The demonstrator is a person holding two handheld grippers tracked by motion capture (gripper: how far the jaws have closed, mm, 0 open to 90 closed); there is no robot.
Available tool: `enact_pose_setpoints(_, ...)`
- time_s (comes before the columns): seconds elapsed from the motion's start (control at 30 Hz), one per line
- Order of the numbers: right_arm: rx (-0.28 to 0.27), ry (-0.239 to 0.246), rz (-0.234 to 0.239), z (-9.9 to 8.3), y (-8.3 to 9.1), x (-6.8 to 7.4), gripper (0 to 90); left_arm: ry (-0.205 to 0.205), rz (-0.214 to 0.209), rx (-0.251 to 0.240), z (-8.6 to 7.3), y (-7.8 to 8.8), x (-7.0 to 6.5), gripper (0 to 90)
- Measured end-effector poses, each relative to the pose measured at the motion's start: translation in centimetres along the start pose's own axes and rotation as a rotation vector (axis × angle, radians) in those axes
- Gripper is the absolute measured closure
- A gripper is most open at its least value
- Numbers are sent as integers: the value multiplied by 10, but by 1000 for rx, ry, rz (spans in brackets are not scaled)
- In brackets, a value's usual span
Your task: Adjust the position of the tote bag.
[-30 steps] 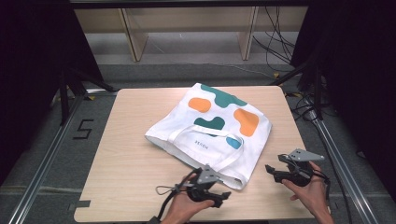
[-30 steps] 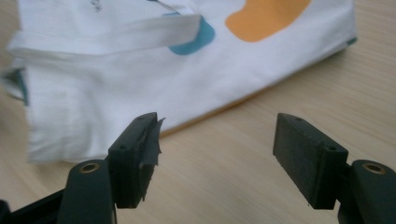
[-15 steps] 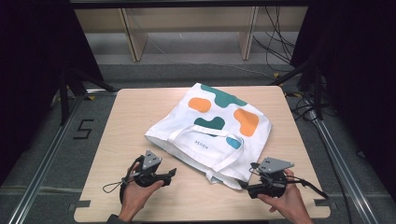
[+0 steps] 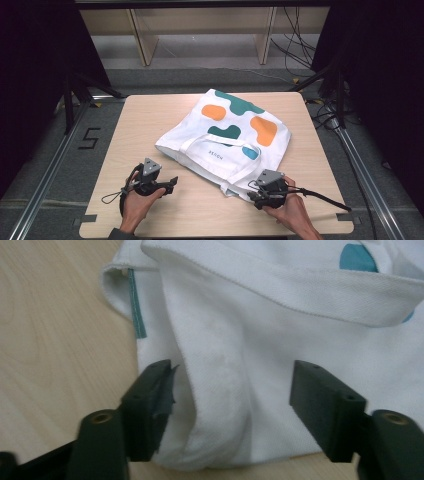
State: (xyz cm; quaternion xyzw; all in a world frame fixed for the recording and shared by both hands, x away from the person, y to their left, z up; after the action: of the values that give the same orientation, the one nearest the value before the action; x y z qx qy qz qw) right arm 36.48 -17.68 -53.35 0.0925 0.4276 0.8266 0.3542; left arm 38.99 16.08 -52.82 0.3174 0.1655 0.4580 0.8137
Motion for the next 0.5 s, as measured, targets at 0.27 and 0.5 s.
enact_pose_setpoints(0.27, -3, 43, 16, -6, 6, -8, 843, 34, 54, 0, -4, 0, 14, 235)
enact_pose_setpoints(0.5, -5, 57, 8, -23, 27, -23, 873, 32, 99, -5, -5, -5, 19, 220)
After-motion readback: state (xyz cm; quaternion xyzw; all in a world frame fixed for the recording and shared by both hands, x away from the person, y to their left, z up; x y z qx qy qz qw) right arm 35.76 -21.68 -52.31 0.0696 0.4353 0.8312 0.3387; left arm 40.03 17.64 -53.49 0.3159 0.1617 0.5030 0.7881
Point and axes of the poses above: each handheld gripper's, and its own axes: y roughly backward along the jaws, z roughly out of its top, x roughly to its left, the point moved 6 cm from there along -y, roughly forward along the jaws, and after that the axes turned 2 degrees about -y, right-handed, at the moved point
